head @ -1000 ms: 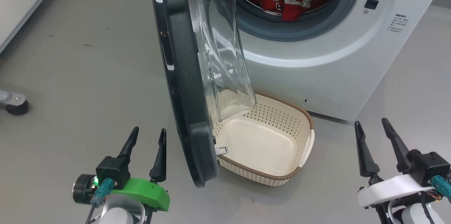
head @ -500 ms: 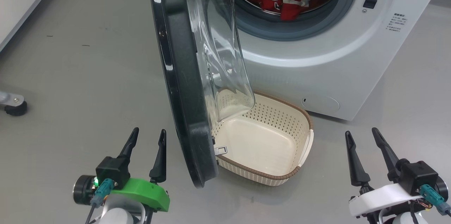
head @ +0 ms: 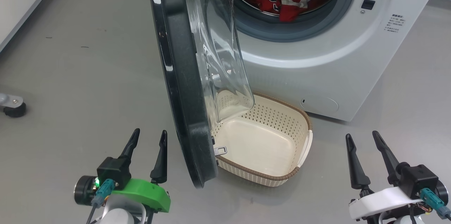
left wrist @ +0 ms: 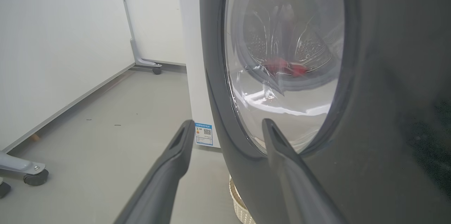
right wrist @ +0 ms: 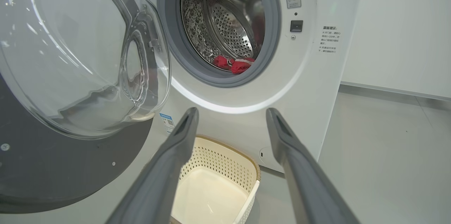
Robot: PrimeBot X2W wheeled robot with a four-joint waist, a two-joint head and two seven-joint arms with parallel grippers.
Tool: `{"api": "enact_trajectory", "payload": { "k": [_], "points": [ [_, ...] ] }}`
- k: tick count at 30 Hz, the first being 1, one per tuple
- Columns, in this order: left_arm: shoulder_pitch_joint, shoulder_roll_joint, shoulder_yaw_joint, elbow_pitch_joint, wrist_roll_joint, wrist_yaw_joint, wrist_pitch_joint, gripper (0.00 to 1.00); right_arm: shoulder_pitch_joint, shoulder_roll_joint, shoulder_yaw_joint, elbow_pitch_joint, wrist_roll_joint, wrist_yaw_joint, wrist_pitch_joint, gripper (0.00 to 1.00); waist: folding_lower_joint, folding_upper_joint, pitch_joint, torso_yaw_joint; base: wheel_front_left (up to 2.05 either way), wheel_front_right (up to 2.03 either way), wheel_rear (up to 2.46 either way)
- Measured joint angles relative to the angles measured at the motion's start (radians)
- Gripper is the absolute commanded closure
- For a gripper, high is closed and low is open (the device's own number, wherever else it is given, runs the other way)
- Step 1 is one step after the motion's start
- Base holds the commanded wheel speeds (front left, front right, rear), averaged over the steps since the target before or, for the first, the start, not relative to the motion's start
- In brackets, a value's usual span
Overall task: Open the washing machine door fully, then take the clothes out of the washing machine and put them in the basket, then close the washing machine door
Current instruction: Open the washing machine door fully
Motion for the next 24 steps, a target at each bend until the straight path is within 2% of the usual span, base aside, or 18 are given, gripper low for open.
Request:
{"api": "enact_trajectory", "payload": {
  "k": [5,6,7,8,9,24],
  "points": [
    [0.0,0.0,-0.002,0.002,-0.007,0.0,0.0,0.0,0.001,0.01,-0.015,0.0,-0.009,0.008,0.0,0.0,0.0,0.0,0.001,0.001,0.0,0.0,0.0],
    [0.0,0.0,-0.002,0.002,-0.007,0.0,0.0,0.16,0.001,0.011,-0.016,0.0,-0.01,0.011,0.0,0.0,0.0,0.0,0.001,0.001,0.0,0.0,0.0],
    [0.001,0.0,-0.002,0.002,-0.007,0.0,0.0,0.27,0.001,0.012,-0.018,0.001,-0.012,0.012,0.0,0.0,0.0,0.0,0.001,0.001,0.0,0.0,0.0],
    [0.001,0.0,-0.003,0.003,-0.007,0.0,0.0,0.78,0.001,0.013,-0.021,0.001,-0.014,0.013,0.0,0.0,0.0,0.0,0.001,0.001,0.0,0.0,0.0],
    [0.001,0.0,-0.004,0.003,-0.007,0.0,0.0,1.0,0.001,0.015,-0.024,0.001,-0.016,0.017,0.0,0.0,0.0,0.0,0.001,0.001,0.0,0.0,0.0],
    [0.002,0.0,0.002,-0.036,-0.007,0.007,0.0,1.0,0.002,0.03,-0.066,0.015,-0.03,0.041,0.0,0.0,0.0,0.0,0.002,0.015,0.0,0.0,0.0]
  ]
}}
